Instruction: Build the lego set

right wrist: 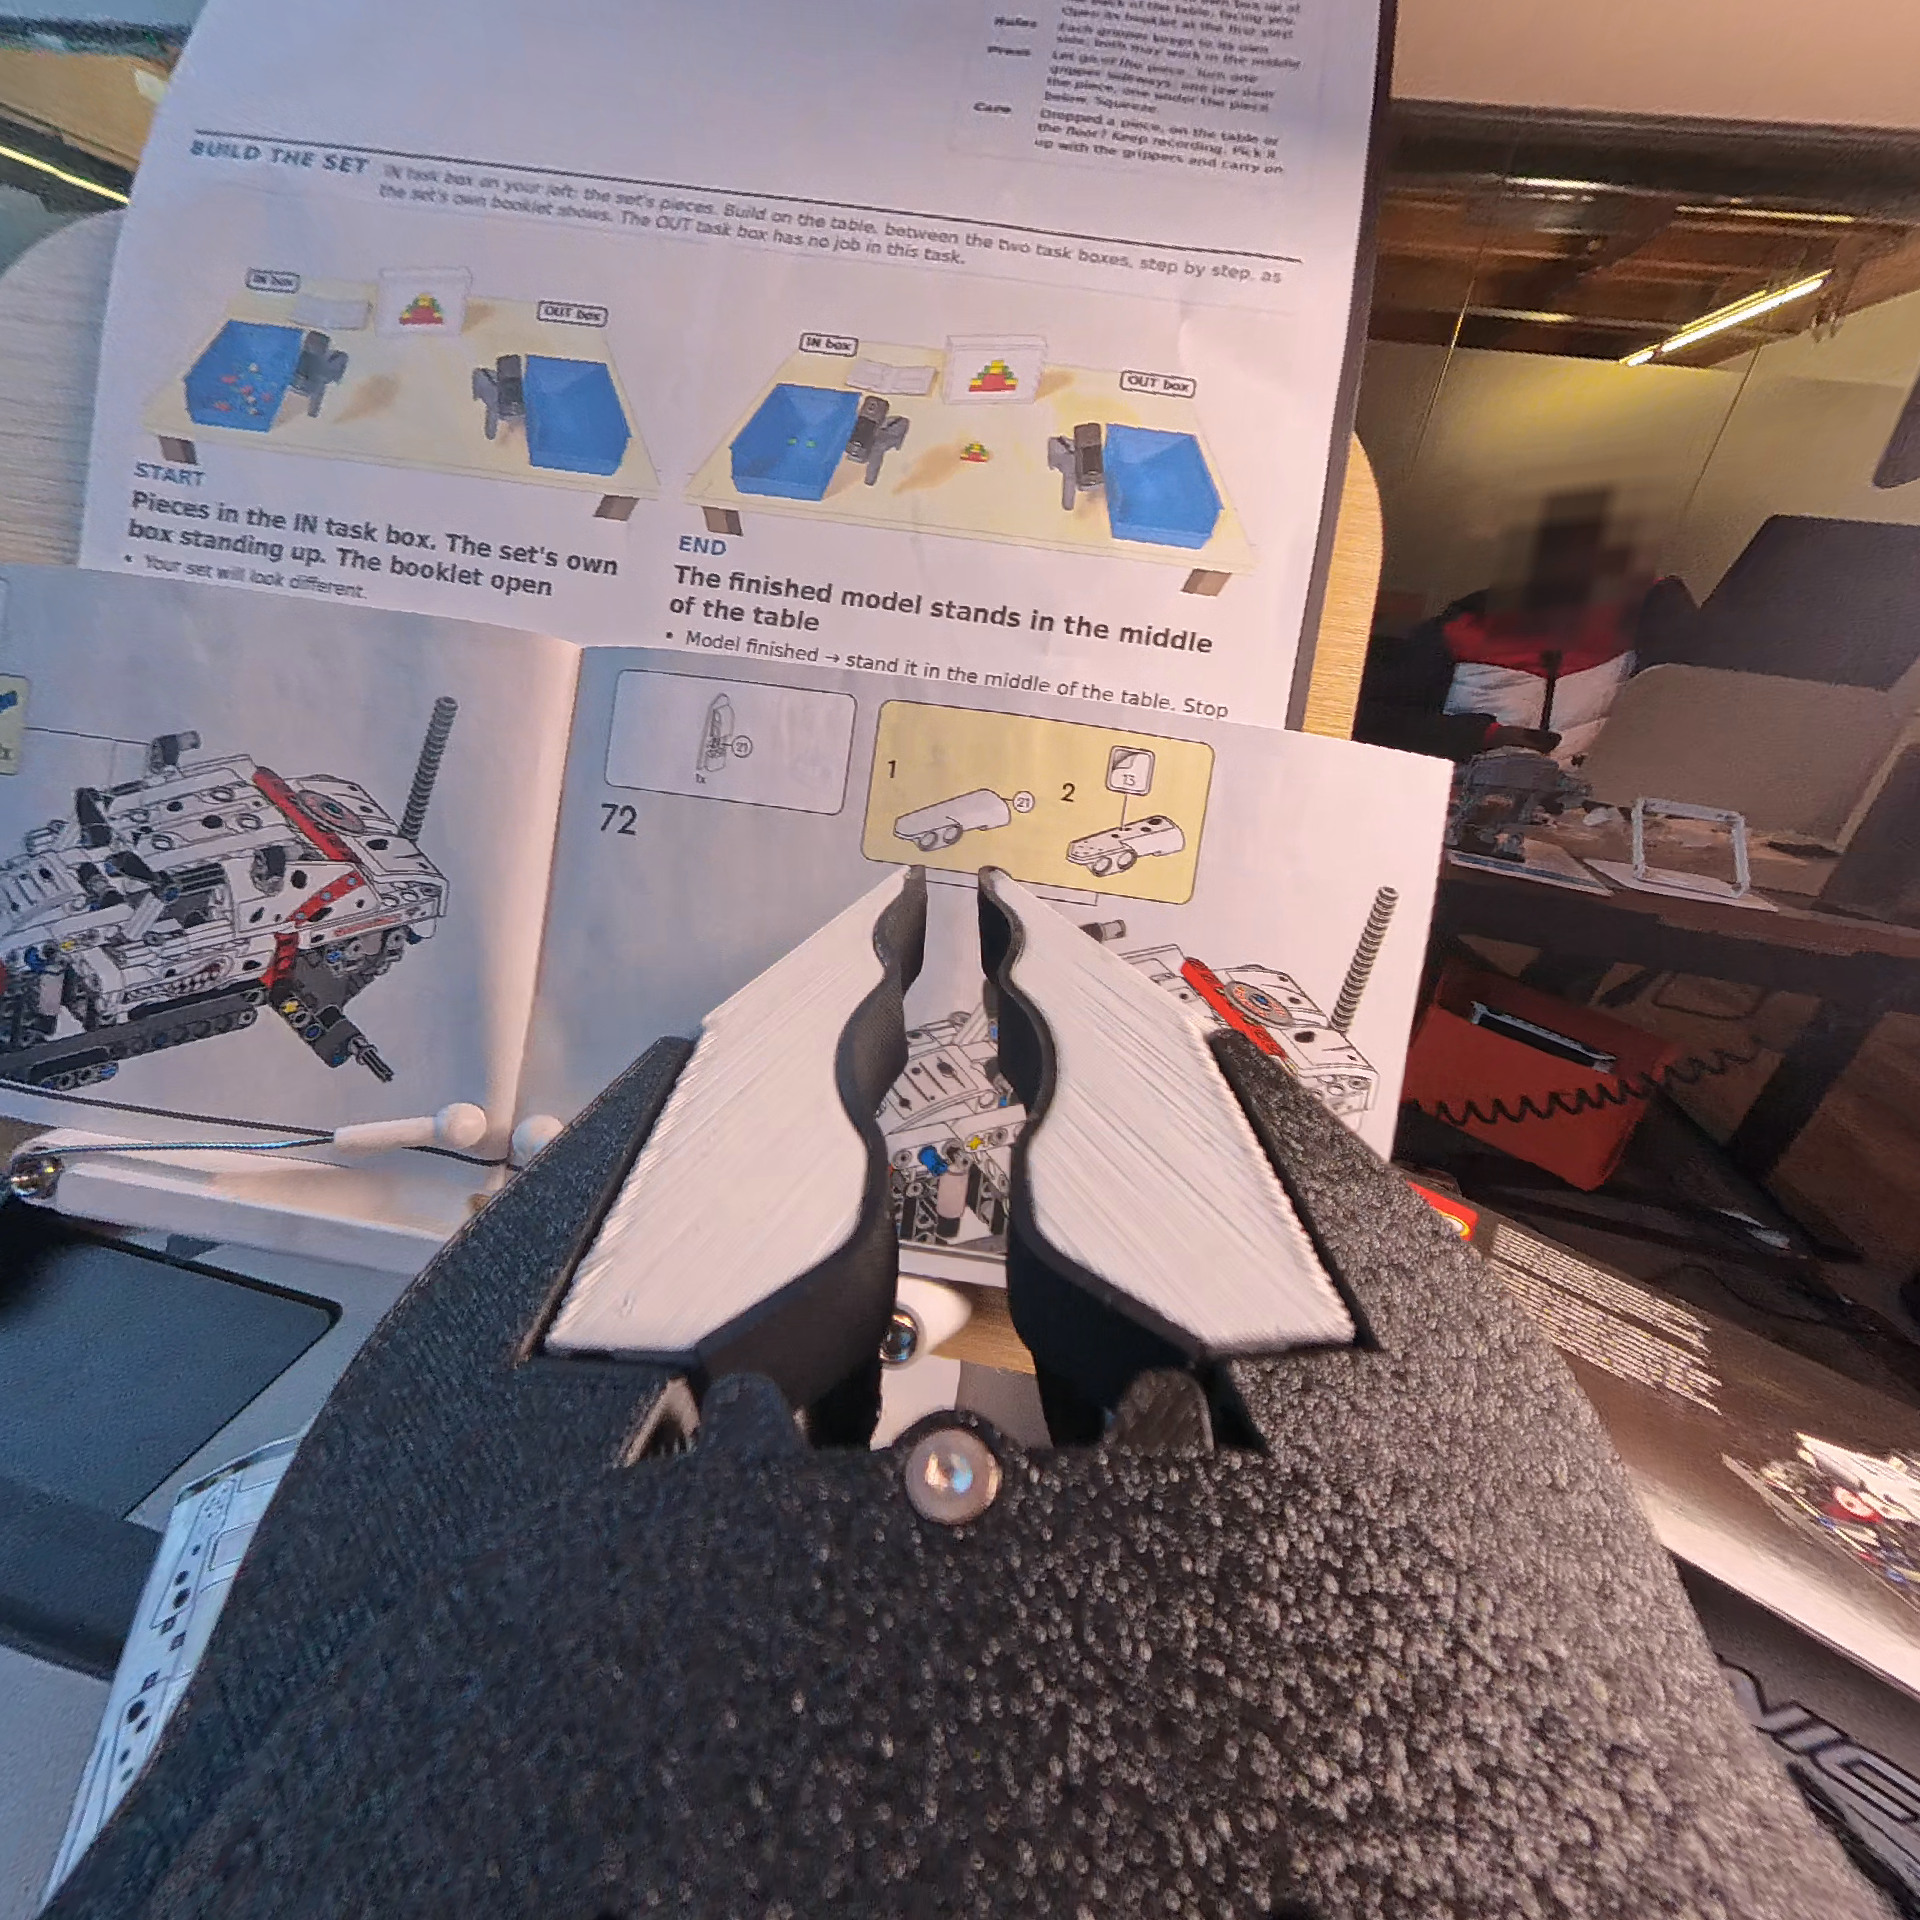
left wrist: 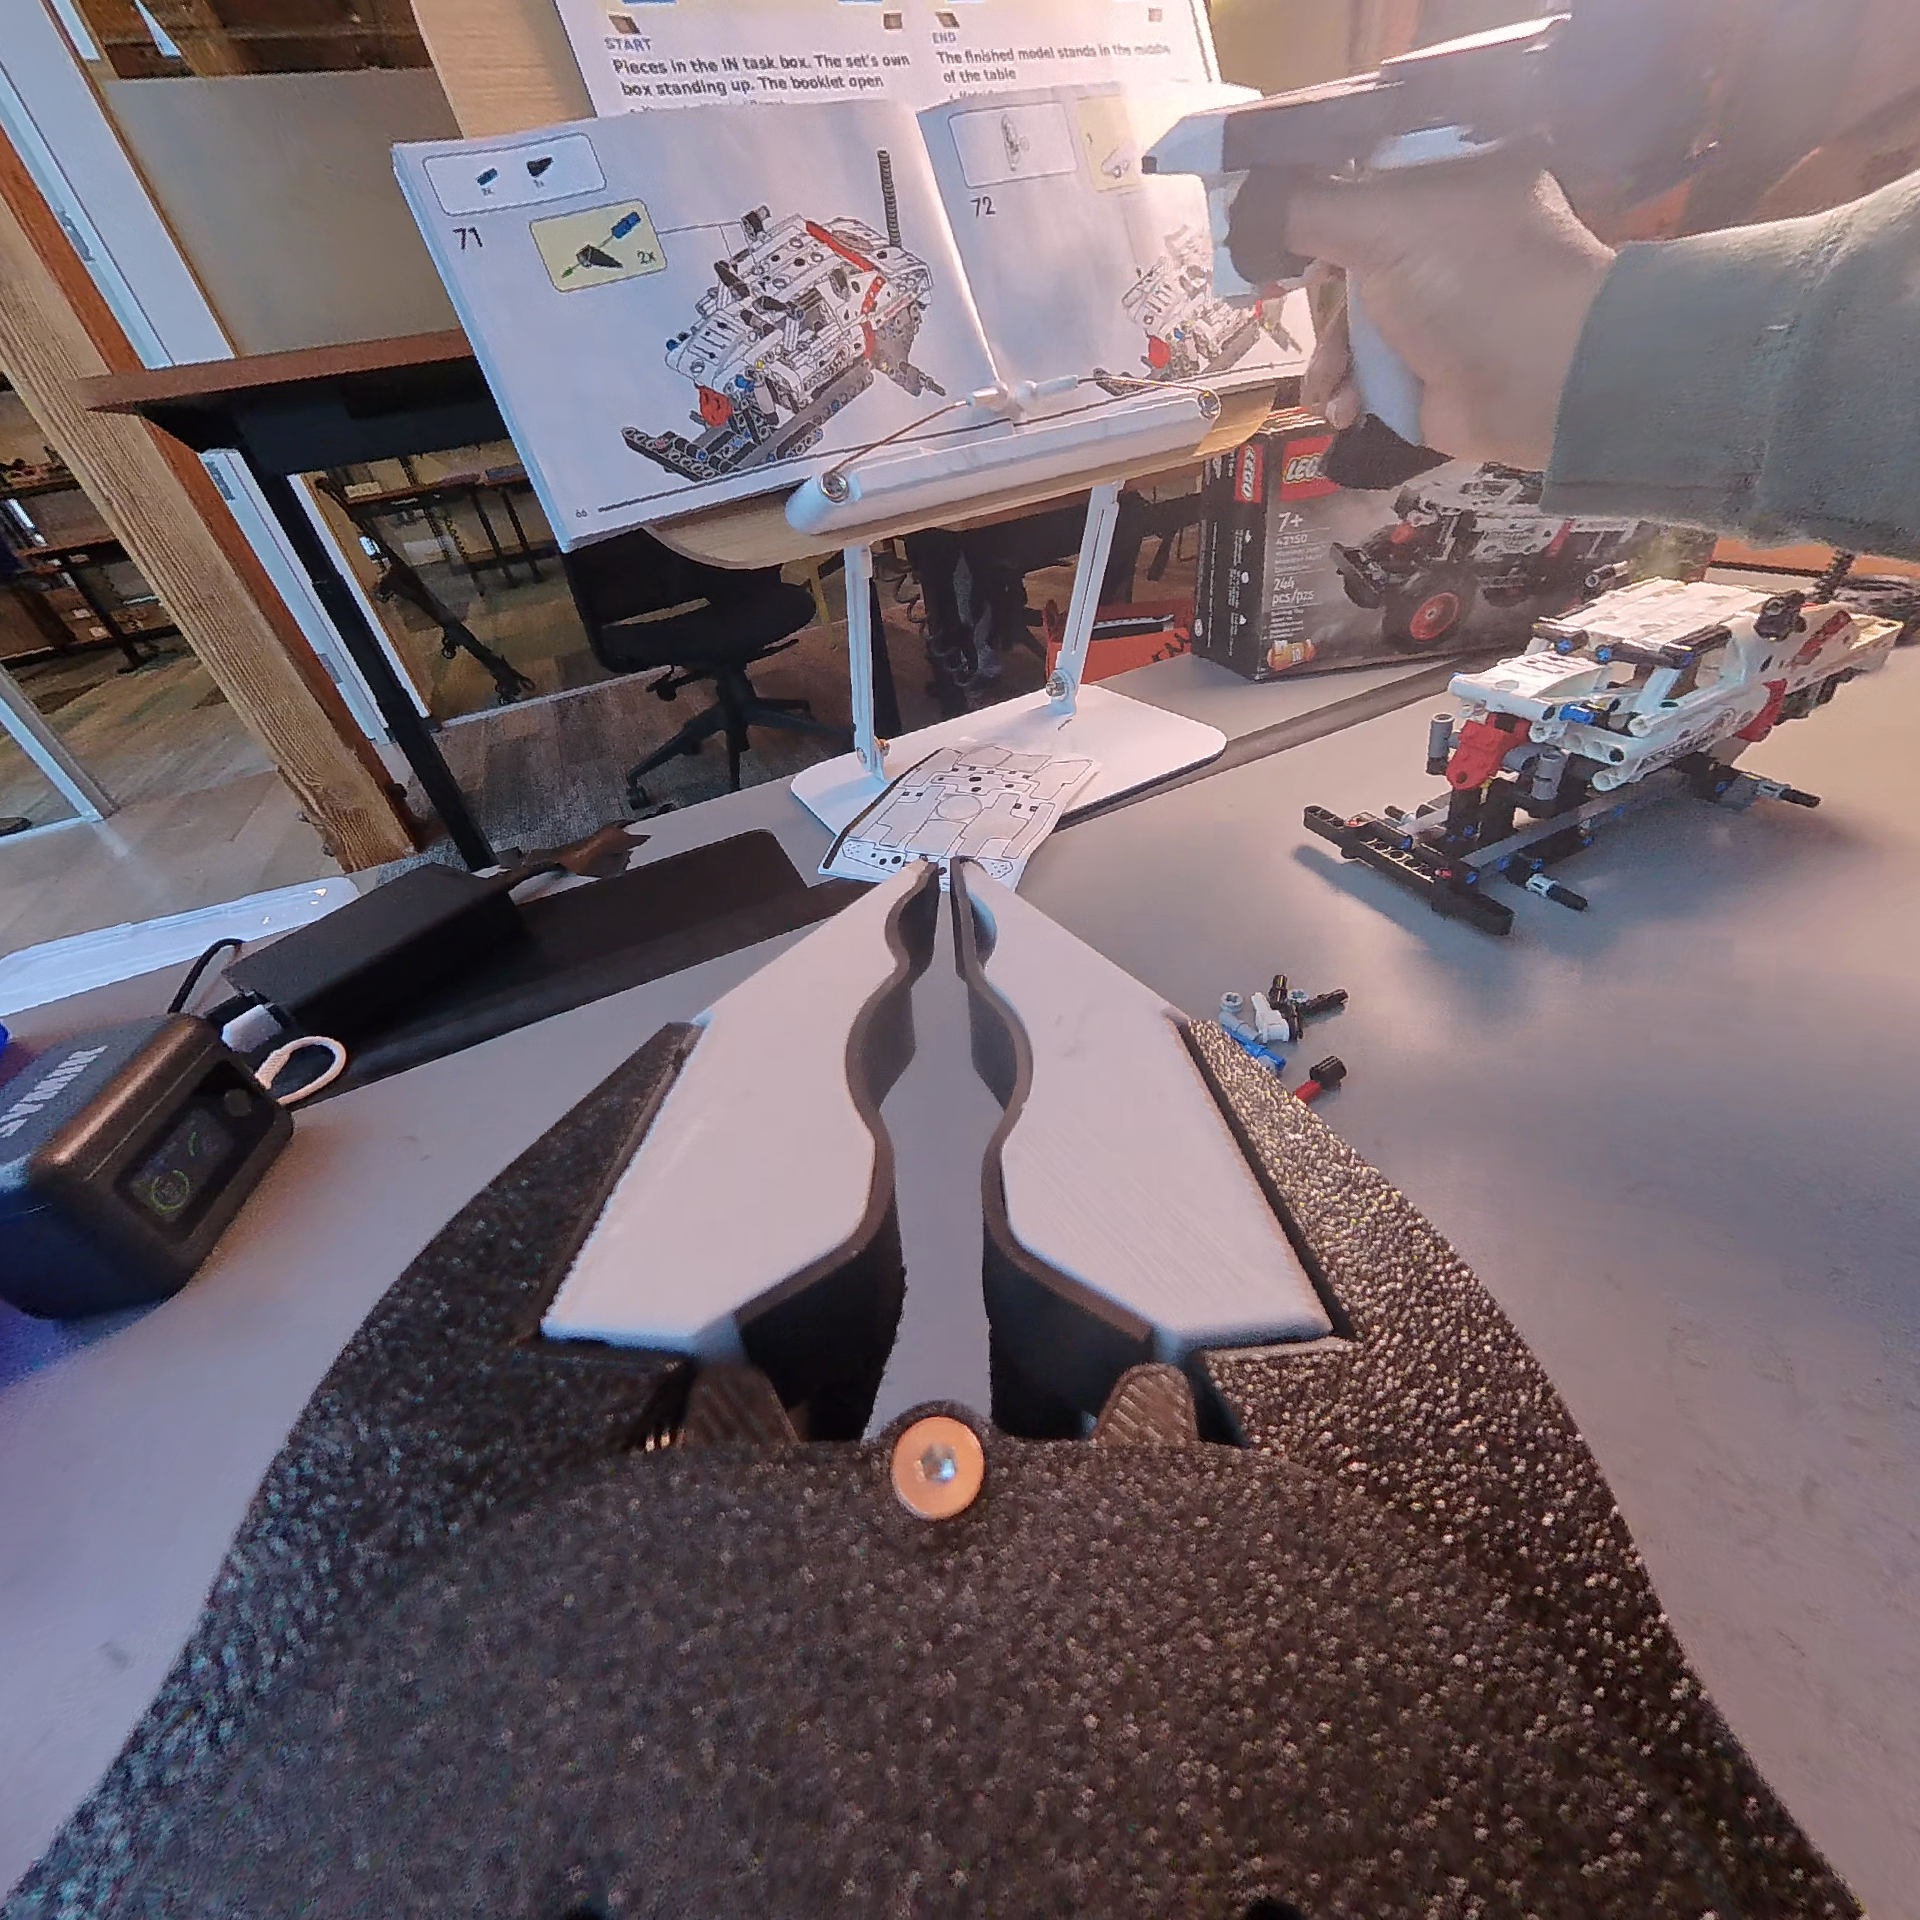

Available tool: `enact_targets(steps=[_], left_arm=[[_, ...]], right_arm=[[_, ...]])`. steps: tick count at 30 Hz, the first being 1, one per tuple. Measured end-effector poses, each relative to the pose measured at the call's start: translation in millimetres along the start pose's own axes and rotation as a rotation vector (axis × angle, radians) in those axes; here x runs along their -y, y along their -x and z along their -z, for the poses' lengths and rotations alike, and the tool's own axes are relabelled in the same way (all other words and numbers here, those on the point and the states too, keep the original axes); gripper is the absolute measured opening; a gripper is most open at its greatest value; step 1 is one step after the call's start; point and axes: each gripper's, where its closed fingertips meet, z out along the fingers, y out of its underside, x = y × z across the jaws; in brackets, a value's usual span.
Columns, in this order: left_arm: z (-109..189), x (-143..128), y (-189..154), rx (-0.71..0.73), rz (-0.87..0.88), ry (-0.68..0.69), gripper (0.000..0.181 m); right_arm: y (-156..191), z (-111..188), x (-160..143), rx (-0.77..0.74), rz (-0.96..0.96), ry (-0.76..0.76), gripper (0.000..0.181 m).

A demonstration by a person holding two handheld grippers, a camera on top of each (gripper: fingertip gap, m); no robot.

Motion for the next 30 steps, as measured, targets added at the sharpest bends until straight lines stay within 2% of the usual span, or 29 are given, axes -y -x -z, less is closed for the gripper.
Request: enact_targets(steps=[10,14,16,19,24,27,30], left_arm=[[0,0,0,0.004,-0.007,0.0,0.002],[0,0,0,0.007,-0.004,0.0,0.002],[0,0,0,0.008,-0.001,0.0,0.002],[-1,0,-1,0.002,-0.002,0.0,0.003],[3,15,-12,-0.037,-0.012,-0.041,0.013],[10,37,-27,-0.088,0.032,-0.082,0.026],[30,79,-47,-0.174,0.046,-0.154,0.037]], right_arm=[[-8,7,4,0.003,0.014,-0.007,0.011],[5,28,14,0.054,0.019,-0.037,0.017],[21,55,22,0.119,0.024,-0.057,0.022],[54,116,26,0.25,0.012,-0.055,0.029],[102,222,-11,0.436,-0.013,0.084,0.045],[109,267,-33,0.456,0.012,0.127,0.047],[118,298,-53,0.51,-0.05,0.187,0.051]])
